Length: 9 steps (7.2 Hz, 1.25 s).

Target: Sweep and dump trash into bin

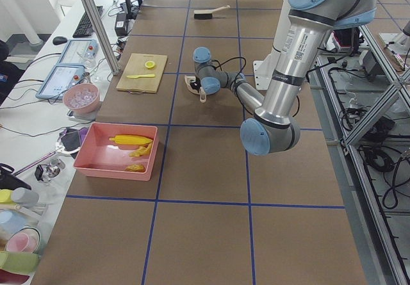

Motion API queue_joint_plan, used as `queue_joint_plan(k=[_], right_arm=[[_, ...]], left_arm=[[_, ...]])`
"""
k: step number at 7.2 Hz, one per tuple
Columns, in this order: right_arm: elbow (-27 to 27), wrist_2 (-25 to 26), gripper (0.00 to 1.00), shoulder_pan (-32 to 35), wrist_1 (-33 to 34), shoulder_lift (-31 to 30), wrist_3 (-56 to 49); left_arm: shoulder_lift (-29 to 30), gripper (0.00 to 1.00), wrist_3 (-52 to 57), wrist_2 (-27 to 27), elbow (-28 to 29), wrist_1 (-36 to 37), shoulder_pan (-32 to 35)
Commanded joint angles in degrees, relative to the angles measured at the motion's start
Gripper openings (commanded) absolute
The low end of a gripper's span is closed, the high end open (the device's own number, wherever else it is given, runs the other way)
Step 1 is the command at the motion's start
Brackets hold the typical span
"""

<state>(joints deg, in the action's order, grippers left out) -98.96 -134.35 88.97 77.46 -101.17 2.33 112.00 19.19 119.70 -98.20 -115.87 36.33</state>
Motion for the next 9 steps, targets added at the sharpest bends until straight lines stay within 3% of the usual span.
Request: queue_joint_plan(k=[1,4,7,8,9], right_arm=[[-4.7,-0.3,1.00,-1.5,18.7,7.2,6.8],[-5.5,0.1,1.00,-1.8,19.3,7.0,6.9],[-5.3,1.4,1.00,-2.2,19.2,6.0,6.5],[-5.3,1.7,1.00,-3.6,19.0,6.2,6.5],[-6.6,5.2,1.00,-5.4,18.8,6.5,6.5]], left_arm=[[-0.6,0.99,0.1,0.0,-2.7,1.0,0.6],[-2.1,0.99,-0.3,-2.0,-5.2,5.2,6.0],[0.0,0.99,-0.6,-16.7,-5.2,18.9,12.0],[0.2,0.99,-4.6,-17.0,-5.4,21.4,14.4],[-0.7,0.99,-14.3,-17.0,-5.3,21.5,16.0]])
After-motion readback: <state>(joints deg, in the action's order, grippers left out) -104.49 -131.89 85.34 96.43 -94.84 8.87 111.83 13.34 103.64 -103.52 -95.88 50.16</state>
